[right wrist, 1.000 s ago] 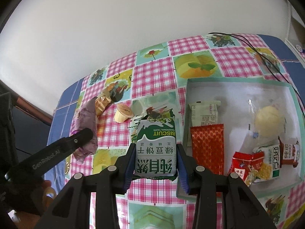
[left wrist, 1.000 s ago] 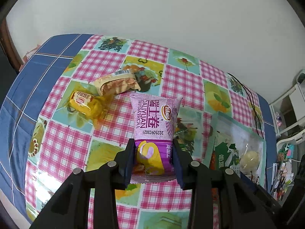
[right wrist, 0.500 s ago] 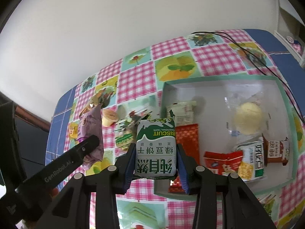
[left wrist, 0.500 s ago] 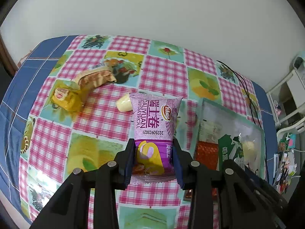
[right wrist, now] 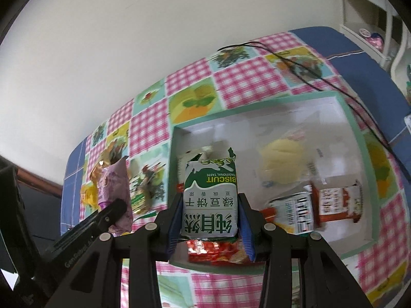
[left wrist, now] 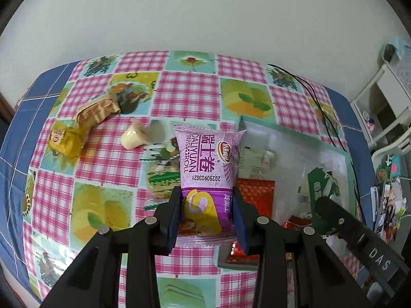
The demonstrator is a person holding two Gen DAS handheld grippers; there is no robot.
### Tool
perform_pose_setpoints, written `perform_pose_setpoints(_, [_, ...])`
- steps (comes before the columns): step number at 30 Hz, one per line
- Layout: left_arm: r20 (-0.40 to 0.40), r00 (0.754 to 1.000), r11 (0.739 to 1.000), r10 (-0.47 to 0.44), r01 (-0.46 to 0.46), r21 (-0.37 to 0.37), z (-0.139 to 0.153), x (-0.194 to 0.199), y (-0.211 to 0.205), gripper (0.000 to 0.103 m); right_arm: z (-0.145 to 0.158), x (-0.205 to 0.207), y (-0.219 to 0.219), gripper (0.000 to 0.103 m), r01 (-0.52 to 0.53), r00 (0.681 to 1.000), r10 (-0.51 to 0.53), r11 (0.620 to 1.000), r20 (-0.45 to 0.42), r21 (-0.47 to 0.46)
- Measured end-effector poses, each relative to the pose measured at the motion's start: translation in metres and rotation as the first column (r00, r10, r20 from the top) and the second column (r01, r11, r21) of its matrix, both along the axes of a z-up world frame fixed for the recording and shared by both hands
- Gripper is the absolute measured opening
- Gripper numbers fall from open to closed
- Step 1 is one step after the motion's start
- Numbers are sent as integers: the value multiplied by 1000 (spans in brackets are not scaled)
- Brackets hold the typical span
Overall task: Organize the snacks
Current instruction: 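Lift the green biscuit packet and purple packet and carry them over the tray, then lower both packets into the tray and open both tools to release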
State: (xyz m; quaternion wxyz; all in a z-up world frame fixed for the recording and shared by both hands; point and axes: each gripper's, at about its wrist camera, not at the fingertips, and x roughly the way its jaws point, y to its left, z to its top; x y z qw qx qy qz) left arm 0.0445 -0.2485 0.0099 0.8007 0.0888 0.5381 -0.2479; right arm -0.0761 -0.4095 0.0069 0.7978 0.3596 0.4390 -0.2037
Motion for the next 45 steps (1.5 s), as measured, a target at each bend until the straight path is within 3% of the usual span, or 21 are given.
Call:
perform_pose_setpoints(23, [18, 991, 990, -135, 134, 47, -14, -35, -59, 38, -12, -67, -88, 43, 151, 986, -155, 986, -65, -67])
perform_pose_setpoints(37, [40, 979, 978, -202, 200, 58, -25, -49, -88, 38, -20, -64, -94, 43, 138, 988, -144, 986, -56, -94])
perform_pose_setpoints(45, [37, 982, 983, -184, 183, 27, -31, -44, -94, 38, -22, -61, -99, 43, 163, 986, -167, 980, -30, -113])
